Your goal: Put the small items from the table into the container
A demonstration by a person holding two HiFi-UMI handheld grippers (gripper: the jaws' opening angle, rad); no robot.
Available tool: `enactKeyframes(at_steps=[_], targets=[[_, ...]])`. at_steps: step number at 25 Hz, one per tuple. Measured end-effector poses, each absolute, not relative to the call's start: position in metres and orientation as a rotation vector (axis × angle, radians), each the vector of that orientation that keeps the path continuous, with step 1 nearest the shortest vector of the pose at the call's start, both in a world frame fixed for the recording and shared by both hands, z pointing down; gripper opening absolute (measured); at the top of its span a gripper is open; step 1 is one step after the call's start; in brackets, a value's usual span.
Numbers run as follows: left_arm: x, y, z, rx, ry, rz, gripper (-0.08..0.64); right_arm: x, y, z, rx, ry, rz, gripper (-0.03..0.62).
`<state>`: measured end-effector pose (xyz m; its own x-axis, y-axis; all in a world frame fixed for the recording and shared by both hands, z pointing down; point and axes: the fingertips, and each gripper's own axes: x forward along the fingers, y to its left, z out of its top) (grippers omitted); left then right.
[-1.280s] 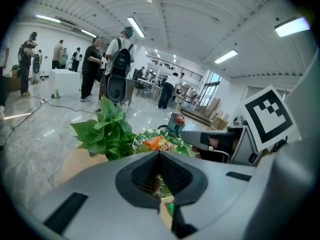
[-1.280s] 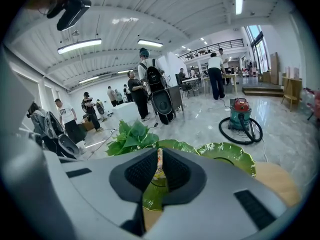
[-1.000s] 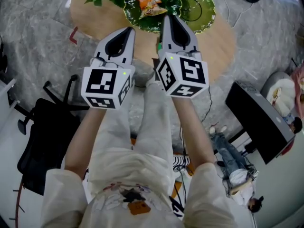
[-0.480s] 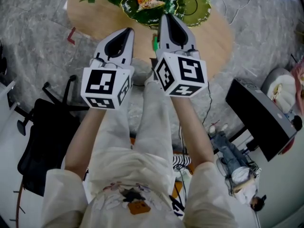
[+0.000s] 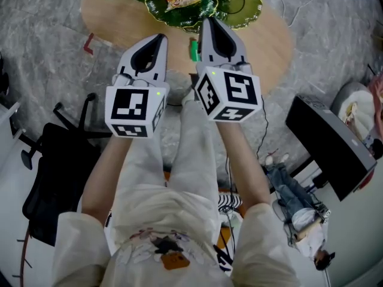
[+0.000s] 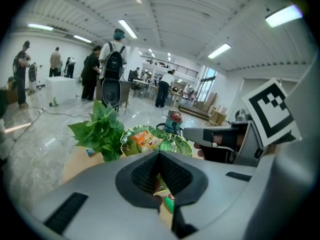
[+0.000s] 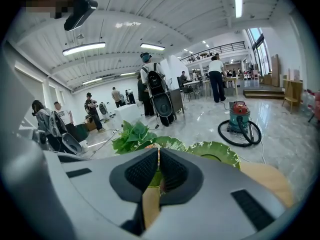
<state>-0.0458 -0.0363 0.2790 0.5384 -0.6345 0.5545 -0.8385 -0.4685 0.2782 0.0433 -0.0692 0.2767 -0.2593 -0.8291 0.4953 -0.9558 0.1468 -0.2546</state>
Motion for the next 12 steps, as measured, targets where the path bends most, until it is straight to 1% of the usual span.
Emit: enactKeyframes(at_steps=[6, 12], targets=[[-0.032, -0.026, 0.270, 2.257, -1.150, 0.437, -0.005, 0.053, -0.057, 0.273, 1.751, -2.188, 0.772, 0.011], [-0.022, -0.019, 0.275, 2.238, -1.165, 0.448, -0.005, 0.071, -0.041, 0.278, 1.758, -2.173, 0.784, 0.011]])
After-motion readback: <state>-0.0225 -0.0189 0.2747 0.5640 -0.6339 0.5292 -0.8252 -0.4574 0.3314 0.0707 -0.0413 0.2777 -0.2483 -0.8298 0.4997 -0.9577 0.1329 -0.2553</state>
